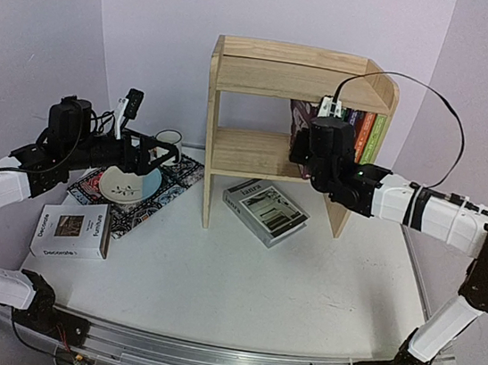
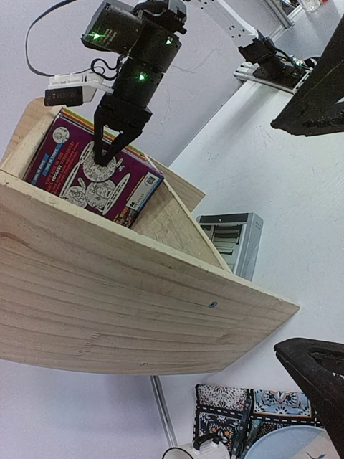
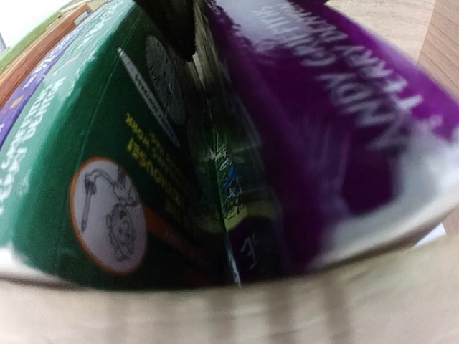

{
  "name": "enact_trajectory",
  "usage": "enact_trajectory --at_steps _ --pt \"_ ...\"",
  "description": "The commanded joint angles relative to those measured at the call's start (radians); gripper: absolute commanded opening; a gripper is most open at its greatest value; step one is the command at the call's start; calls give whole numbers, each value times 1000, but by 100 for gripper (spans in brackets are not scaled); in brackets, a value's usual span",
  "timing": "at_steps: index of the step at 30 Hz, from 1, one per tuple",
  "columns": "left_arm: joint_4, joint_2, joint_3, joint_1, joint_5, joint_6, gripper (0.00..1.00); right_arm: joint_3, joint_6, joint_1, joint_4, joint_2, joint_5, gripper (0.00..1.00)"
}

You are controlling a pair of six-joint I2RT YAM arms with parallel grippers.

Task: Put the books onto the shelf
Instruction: Adjust the book on the shelf.

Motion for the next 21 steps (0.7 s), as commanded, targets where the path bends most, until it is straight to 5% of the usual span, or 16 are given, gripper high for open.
enact_trajectory --at_steps 1,4,10,21 --pt "36 -16 29 1 8 1 99 50 26 -10 36 11 35 25" --pt "36 -13 29 1 12 -1 99 52 50 -10 36 7 36 18" --pt "36 -14 33 1 17 0 99 39 82 -10 34 -9 40 19" --pt "36 -14 29 1 16 6 99 15 44 -12 34 -18 54 43"
